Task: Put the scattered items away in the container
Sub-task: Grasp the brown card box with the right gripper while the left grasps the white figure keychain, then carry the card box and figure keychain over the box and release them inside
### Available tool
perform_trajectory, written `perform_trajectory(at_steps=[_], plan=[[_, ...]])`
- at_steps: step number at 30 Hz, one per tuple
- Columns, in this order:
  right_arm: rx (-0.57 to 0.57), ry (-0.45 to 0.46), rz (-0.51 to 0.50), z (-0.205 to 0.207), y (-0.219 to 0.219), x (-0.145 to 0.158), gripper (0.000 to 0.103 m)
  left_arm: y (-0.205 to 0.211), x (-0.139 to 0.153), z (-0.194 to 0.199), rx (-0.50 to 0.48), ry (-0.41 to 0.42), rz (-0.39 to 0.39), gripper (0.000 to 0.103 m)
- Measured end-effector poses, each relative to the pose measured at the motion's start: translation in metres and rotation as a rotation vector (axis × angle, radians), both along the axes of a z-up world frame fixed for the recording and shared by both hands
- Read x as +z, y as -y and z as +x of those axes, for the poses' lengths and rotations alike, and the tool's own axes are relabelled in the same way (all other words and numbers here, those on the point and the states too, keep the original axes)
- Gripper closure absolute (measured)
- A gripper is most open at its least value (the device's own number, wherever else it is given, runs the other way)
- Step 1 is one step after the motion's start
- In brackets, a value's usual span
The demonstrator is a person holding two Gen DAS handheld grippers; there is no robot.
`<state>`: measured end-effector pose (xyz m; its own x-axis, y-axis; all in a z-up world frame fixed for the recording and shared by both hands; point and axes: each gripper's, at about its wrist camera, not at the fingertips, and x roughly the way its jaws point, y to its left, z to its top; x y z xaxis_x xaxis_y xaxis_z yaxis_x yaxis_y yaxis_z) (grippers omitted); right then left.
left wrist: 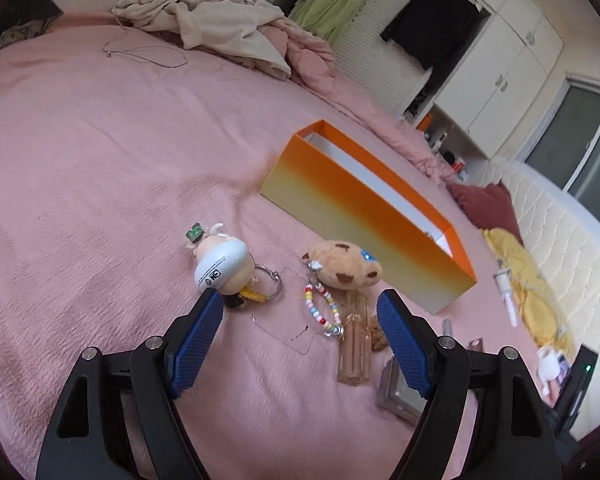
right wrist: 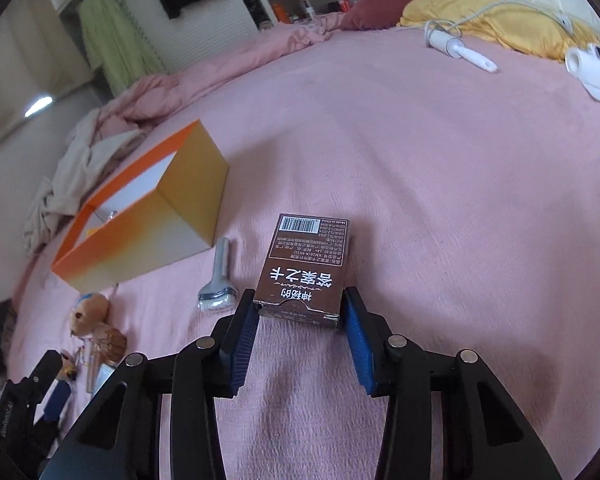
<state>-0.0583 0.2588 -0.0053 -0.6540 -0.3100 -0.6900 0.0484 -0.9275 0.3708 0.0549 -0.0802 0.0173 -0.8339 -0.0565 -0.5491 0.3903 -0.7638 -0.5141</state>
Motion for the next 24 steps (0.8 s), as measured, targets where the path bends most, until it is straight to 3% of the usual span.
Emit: perform_trajectory(at_steps=[4,6,7,12,13,14,15,16,17,20,24], plan=[[-0.015,-0.008,-0.063,0.002,-0.008,0.001,0.062,0.018,0.006,0.003,0.082,0.016,-0.004,0.024],[-0.016,-0.007,-0.069,0.002,-0.008,0.002,0.062,0.031,-0.002,-0.005,0.096,0.077,0.052,0.024],[-0.016,-0.007,-0.070,0.002,-0.008,0.002,0.062,0.032,-0.004,-0.012,0.089,0.122,0.042,0.024],[-0.012,-0.002,-0.068,-0.001,-0.006,0.004,0.062,0.015,-0.009,-0.055,0.017,0.349,-0.169,0.024],[-0.011,-0.002,-0.064,-0.001,-0.006,0.004,0.062,0.011,-0.009,-0.058,0.016,0.375,-0.205,0.025],[-0.010,-0.002,-0.056,-0.001,-0.005,0.004,0.062,0.007,-0.010,-0.061,0.014,0.401,-0.241,0.034],[-0.011,-0.002,-0.050,-0.002,-0.004,0.004,0.061,0.007,-0.010,-0.059,0.028,0.404,-0.253,0.041],[-0.011,-0.001,-0.044,-0.002,-0.003,0.004,0.061,0.012,-0.010,-0.052,0.056,0.378,-0.227,0.057],[-0.012,-0.001,-0.041,-0.002,-0.002,0.004,0.061,0.018,-0.011,-0.042,0.084,0.347,-0.186,0.064],[-0.014,-0.005,-0.047,-0.001,-0.003,0.004,0.061,0.034,-0.014,-0.026,0.114,0.263,-0.072,0.065],[-0.014,-0.011,-0.067,-0.001,-0.006,0.004,0.062,0.032,-0.014,-0.024,0.115,0.249,-0.093,0.065]])
